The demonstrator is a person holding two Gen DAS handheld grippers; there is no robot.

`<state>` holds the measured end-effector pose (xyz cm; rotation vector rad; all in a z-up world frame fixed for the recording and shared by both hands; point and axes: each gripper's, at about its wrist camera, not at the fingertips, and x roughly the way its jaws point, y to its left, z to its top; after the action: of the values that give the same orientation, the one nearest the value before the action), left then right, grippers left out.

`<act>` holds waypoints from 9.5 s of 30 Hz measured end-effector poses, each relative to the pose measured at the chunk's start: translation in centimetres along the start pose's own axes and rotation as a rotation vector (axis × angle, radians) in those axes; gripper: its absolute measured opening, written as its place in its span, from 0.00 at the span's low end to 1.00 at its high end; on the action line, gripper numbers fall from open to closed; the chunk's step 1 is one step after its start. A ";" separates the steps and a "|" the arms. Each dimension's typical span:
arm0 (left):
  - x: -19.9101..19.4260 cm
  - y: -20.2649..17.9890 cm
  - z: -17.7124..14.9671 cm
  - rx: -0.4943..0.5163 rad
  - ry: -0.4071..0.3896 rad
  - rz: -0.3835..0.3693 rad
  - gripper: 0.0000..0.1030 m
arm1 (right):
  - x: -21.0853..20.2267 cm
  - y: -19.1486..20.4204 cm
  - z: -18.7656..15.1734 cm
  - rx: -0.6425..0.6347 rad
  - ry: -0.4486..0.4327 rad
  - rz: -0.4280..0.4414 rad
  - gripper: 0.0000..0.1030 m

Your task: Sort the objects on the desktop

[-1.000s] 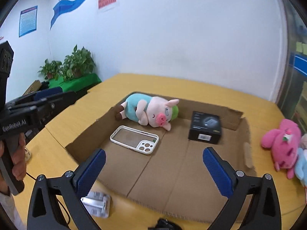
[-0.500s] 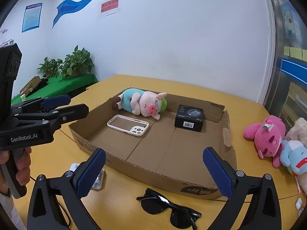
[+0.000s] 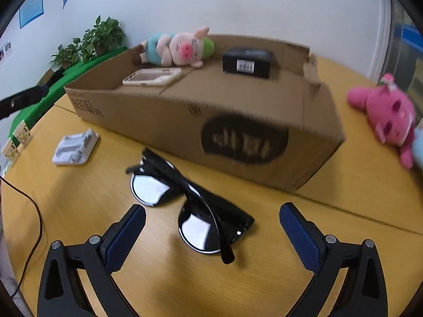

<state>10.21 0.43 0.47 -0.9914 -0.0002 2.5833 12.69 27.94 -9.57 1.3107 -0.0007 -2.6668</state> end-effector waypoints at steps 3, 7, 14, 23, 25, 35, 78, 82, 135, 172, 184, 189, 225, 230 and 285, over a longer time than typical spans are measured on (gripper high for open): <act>0.7 -0.1 -0.6 -0.008 0.025 -0.013 0.72 | 0.9 -0.1 -0.2 0.001 0.001 0.046 1.00; 1.1 -0.1 -0.8 -0.007 0.039 -0.026 0.72 | 1.6 1.3 -0.8 -0.013 0.028 0.102 1.00; 2.9 -0.4 -1.0 -0.032 0.085 -0.101 0.72 | -0.4 4.3 -1.7 -0.062 -0.019 0.117 1.00; 4.3 -2.7 -1.2 -0.015 0.132 -0.203 0.72 | 1.2 5.0 -1.8 -0.091 0.039 0.109 0.85; 4.5 -2.8 -1.2 -0.019 0.139 -0.210 0.72 | 0.6 5.4 -1.9 -0.088 0.025 0.155 0.85; 6.4 -3.5 -1.4 -0.046 0.198 -0.267 0.72 | 0.9 6.0 -2.0 -0.095 0.021 0.099 0.66; 3.5 -12.2 10.4 0.092 0.119 -0.488 0.07 | -11.3 7.2 4.8 0.158 -0.366 -0.006 0.19; 4.3 -12.3 13.6 0.093 0.103 -0.481 0.07 | -11.5 5.7 8.0 0.153 -0.382 -0.007 0.14; 8.0 -3.5 16.6 0.001 0.141 -0.355 0.43 | -2.6 -4.1 16.5 0.322 -0.083 -0.036 0.81; 4.5 9.6 -7.0 -0.176 0.255 -0.012 0.43 | 7.7 17.9 5.9 -0.116 0.030 0.204 0.73; 4.1 9.7 -7.1 -0.183 0.229 -0.021 0.34 | 7.4 18.5 5.8 -0.049 0.006 0.227 0.46; 3.0 9.4 -6.7 -0.188 0.192 -0.035 0.34 | 6.2 18.5 5.5 -0.029 -0.023 0.215 0.44; 9.9 9.2 8.3 -0.060 0.221 -0.094 0.33 | 6.4 10.1 18.1 0.199 -0.129 0.166 0.44; 11.6 10.6 6.9 -0.096 0.303 -0.059 0.33 | 10.4 10.8 18.1 0.211 0.006 0.184 0.44; 6.8 4.4 0.7 0.048 -0.255 0.208 0.84 | -0.1 6.9 5.7 0.136 -0.479 -0.253 1.00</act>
<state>3.62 -1.22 -4.00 -0.6697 0.1023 2.8682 9.29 20.69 -5.46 0.7079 -0.0830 -3.1824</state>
